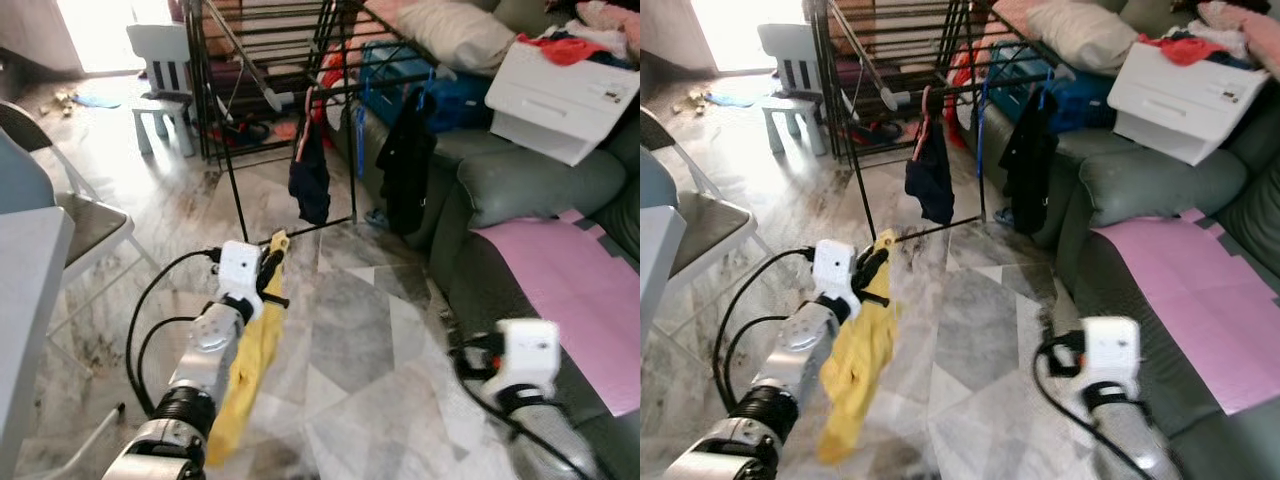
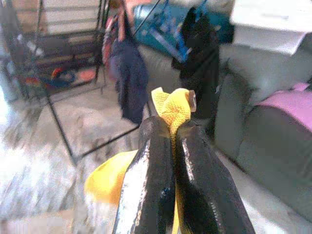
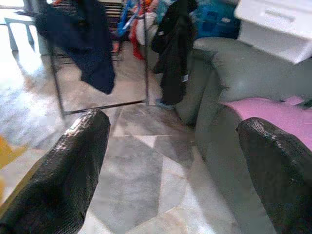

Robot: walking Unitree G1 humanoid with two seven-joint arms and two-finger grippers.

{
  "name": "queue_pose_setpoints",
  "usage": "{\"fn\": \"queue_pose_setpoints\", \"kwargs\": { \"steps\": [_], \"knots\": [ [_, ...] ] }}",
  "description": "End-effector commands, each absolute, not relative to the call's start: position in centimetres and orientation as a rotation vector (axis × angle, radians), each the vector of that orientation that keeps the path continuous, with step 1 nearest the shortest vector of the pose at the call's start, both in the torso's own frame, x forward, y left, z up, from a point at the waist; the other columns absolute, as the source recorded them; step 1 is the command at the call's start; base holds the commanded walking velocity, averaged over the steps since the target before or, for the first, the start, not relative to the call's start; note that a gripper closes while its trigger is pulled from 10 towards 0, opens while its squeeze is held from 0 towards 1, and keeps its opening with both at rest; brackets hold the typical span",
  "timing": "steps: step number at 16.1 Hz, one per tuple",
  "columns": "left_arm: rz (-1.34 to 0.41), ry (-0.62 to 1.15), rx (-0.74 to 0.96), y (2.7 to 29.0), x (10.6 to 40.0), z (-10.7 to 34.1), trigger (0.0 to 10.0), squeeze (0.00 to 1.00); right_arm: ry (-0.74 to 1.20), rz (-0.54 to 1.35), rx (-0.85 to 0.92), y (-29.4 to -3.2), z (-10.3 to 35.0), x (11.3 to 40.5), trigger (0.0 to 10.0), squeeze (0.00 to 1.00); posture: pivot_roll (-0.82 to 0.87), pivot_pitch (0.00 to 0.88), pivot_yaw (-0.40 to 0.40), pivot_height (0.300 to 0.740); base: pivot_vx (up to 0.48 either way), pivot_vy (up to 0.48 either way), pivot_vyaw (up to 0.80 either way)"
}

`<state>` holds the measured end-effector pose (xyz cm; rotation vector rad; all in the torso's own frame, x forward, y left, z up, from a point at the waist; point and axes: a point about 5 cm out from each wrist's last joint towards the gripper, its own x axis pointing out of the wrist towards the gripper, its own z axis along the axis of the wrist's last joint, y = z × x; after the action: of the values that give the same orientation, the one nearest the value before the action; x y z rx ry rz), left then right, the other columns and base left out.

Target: Hang hanger

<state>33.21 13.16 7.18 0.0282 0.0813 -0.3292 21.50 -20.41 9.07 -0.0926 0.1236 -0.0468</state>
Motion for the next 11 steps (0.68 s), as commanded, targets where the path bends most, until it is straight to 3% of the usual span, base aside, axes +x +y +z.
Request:
{"fn": "queue_pose_setpoints", "kwargs": {
  "steps": [1, 4, 5, 11],
  "knots": [
    [-0.311, 0.056, 0.025, 13.9, 33.4, 7.9, 10.0, 0.00, 0.112, -0.077, -0.125, -21.0, 9.7, 21.6, 10.0, 0.00, 0.06, 0.000, -0.051, 0.740, 0.319, 0.000, 0.00],
    [-0.264, 0.064, 0.044, 15.3, 32.5, 7.6, 10.0, 0.00, 0.088, -0.065, -0.260, -20.1, 9.3, 22.5, 10.0, 0.00, 0.09, 0.000, -0.072, 0.740, 0.312, 0.000, 0.00],
    [-0.258, 0.064, 0.048, 15.4, 32.1, 7.5, 10.0, 0.00, 0.087, -0.084, -0.172, -19.6, 9.3, 23.0, 10.0, 0.00, 0.09, 0.000, -0.072, 0.740, 0.300, 0.000, 0.00],
    [-0.249, 0.047, 0.045, 14.8, 32.0, 7.7, 10.0, 0.00, 0.095, -0.028, -0.144, -18.0, 9.0, 22.5, 10.0, 0.00, 0.06, 0.000, -0.062, 0.740, 0.300, 0.000, 0.00]
  ]
}}
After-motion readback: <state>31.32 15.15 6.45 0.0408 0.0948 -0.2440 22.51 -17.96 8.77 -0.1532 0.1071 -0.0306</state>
